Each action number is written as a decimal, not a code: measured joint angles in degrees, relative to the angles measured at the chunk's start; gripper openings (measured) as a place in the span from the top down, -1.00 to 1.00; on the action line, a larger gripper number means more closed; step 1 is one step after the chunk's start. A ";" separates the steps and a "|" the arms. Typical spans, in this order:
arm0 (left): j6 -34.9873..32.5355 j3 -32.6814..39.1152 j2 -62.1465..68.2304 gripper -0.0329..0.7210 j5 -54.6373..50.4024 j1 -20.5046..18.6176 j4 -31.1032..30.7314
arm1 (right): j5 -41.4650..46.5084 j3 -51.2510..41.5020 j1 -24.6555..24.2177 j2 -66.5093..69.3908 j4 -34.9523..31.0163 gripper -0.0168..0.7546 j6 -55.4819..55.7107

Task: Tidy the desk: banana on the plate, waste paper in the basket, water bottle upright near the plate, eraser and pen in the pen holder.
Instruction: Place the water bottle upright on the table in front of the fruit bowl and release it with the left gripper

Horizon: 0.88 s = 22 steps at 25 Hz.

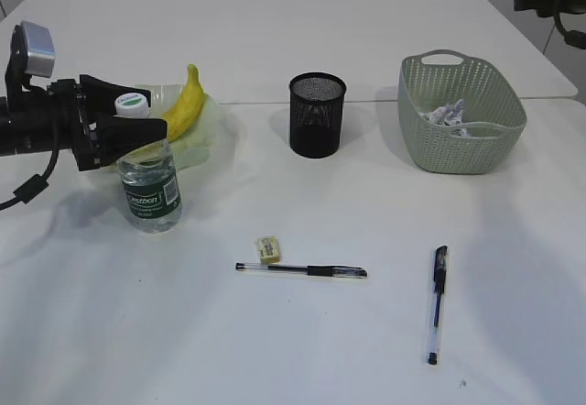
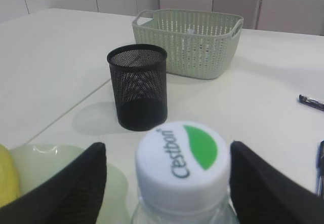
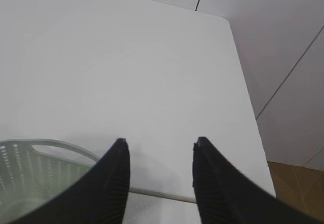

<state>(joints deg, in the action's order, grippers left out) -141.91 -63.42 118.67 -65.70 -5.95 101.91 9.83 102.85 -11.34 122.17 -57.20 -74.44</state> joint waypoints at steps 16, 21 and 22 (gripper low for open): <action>0.83 -0.46 -2.23 -0.51 0.00 0.00 0.00 | 0.00 0.00 0.00 0.00 -0.11 0.14 0.00; 2.50 -2.13 -3.59 -0.51 -0.13 0.00 0.00 | 0.00 0.00 0.00 0.00 -0.69 0.14 0.00; 2.91 -2.26 -3.82 -0.51 -0.13 0.00 0.00 | 0.00 0.00 0.00 0.00 -0.87 0.14 0.00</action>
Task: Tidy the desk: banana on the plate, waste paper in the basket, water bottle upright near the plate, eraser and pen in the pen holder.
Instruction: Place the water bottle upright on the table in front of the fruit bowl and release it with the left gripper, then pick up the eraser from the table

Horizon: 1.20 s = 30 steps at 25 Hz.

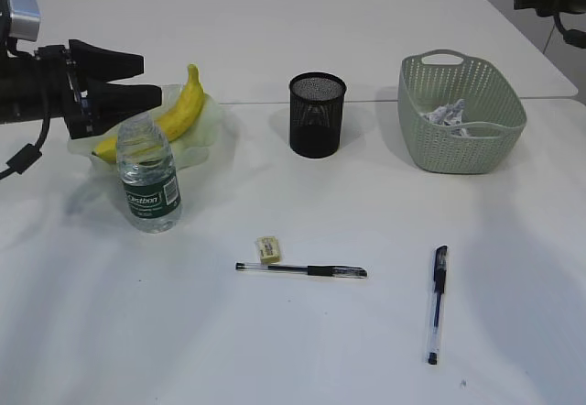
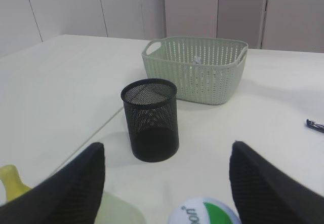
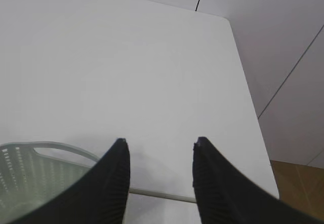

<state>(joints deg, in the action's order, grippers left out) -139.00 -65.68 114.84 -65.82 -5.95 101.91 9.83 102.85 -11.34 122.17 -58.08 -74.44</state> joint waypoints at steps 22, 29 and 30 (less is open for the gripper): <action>8.89 -1.15 -11.20 -0.51 0.76 0.00 -0.26 | 15.03 0.00 0.00 -0.49 -6.21 0.14 0.00; 10.07 -1.15 -14.92 -0.51 8.03 -0.10 -0.26 | 28.21 0.00 0.00 -3.74 -5.62 0.14 0.00; 10.19 -1.15 -15.23 -0.51 8.29 -0.04 -0.26 | 30.64 0.00 0.00 -4.16 -5.52 0.14 0.00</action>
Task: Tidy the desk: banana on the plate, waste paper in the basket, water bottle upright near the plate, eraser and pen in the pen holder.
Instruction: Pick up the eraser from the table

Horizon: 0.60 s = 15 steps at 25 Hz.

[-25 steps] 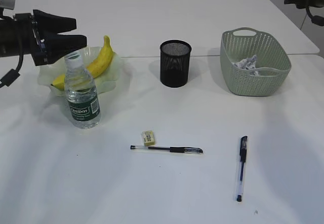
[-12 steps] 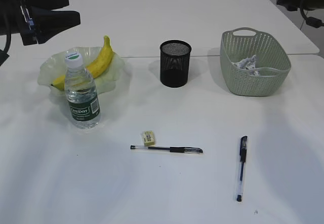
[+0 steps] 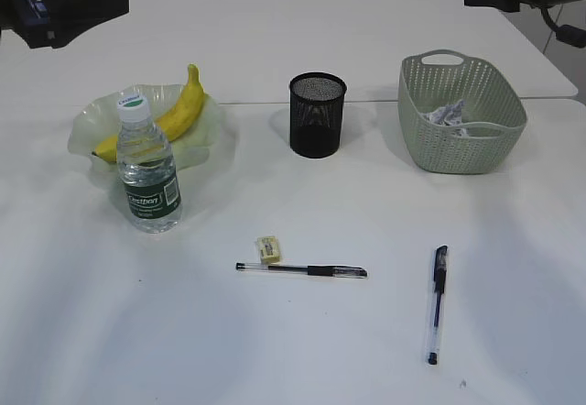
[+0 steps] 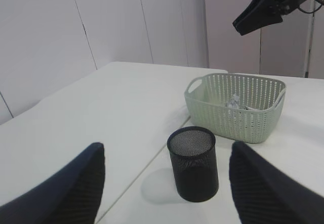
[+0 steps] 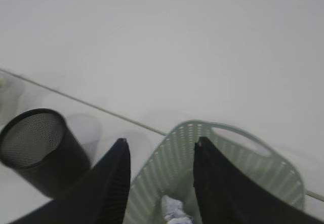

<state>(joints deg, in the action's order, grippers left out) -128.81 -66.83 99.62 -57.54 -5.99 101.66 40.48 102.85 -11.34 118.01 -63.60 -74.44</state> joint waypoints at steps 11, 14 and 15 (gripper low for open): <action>4.29 0.00 -5.79 -0.51 1.18 0.00 0.00 | 26.79 0.00 0.00 -0.98 2.07 0.14 10.92; 5.32 0.00 -6.95 -0.51 1.30 0.00 0.00 | 28.16 0.00 0.00 -1.11 2.07 0.14 15.68; 5.83 0.00 -7.24 -0.51 1.33 0.00 0.00 | 28.25 0.00 0.00 -1.11 2.07 0.14 17.40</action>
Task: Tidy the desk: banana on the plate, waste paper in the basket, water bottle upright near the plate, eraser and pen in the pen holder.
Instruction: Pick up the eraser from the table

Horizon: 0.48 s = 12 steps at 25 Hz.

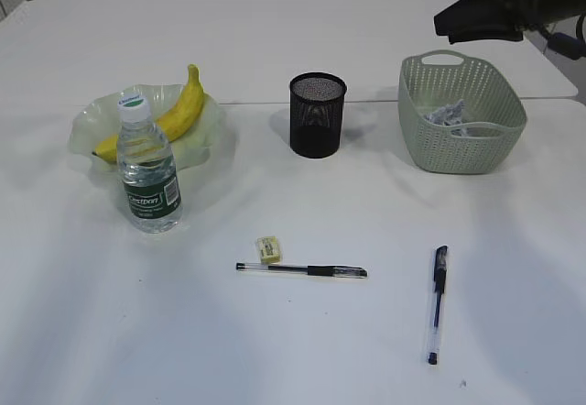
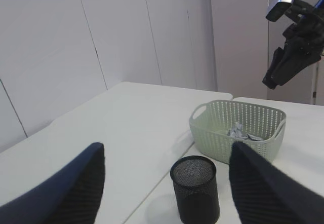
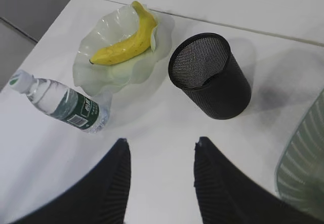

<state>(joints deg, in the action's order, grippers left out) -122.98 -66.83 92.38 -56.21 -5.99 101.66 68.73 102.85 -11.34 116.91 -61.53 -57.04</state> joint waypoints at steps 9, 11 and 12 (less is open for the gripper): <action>4.77 0.00 -0.48 -0.51 0.22 0.00 0.00 | 0.28 0.00 0.22 0.00 0.04 0.14 13.95; 5.77 0.00 -0.58 -0.51 0.22 0.00 -0.04 | 0.28 0.00 0.59 0.00 0.53 0.14 16.32; 6.14 0.00 -0.70 -0.51 0.22 0.00 -0.04 | 0.28 0.00 1.02 0.00 0.51 0.14 16.97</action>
<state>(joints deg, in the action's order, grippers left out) -116.84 -66.83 91.68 -55.99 -5.99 101.62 69.01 102.85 -10.32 116.91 -61.02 -40.07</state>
